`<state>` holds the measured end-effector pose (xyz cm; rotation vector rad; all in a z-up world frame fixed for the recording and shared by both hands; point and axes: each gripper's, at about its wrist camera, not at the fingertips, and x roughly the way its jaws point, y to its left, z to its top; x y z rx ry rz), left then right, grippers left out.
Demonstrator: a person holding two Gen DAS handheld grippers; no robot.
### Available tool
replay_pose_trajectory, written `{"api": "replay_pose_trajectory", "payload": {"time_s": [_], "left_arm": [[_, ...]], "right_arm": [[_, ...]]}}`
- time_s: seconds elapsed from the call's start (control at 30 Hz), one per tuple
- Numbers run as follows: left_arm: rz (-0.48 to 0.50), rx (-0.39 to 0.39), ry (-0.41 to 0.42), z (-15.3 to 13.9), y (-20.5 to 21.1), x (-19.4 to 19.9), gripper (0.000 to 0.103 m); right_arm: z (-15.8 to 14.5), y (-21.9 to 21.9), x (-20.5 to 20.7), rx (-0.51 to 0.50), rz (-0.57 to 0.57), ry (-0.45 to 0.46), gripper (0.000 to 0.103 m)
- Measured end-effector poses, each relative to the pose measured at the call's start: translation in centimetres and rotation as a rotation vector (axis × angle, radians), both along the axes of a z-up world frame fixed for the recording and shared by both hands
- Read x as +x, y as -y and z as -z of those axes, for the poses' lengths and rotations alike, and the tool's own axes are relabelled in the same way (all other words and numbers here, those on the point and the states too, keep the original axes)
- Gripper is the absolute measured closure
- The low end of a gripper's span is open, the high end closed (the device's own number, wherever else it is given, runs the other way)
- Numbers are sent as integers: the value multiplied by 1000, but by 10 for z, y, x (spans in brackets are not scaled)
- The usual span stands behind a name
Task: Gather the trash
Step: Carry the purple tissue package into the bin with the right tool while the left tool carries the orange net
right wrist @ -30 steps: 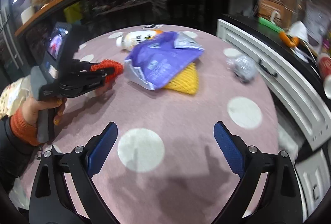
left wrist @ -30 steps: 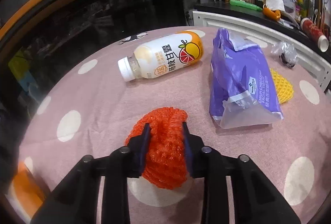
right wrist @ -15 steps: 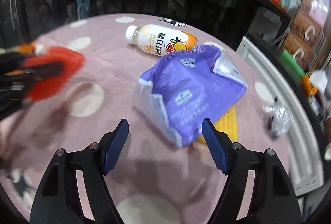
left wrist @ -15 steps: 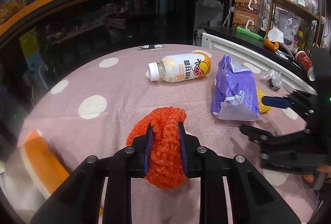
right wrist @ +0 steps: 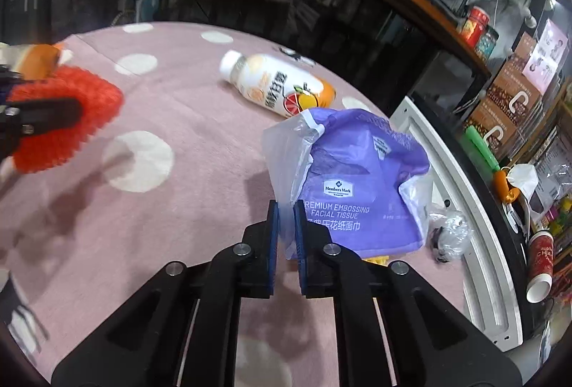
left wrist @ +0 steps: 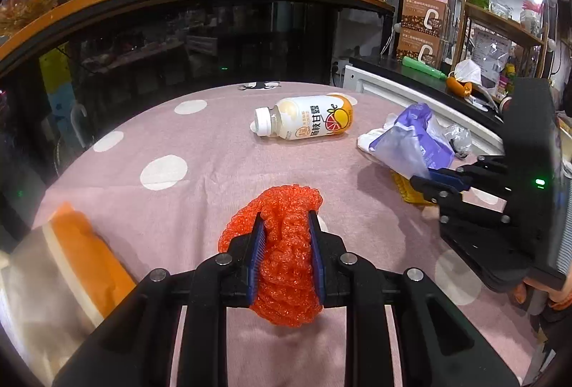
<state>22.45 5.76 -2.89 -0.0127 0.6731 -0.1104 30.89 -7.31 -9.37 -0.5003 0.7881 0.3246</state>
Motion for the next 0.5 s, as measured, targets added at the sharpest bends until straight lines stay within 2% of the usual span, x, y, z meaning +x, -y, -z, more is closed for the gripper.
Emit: {"api": "replay_pose_trajectory", "payload": {"time_s": [0.5], "left_arm": [[32,-29,53,-10,13,-48,80]], "right_arm": [[-60,35,-88,84,6,85,94]]}}
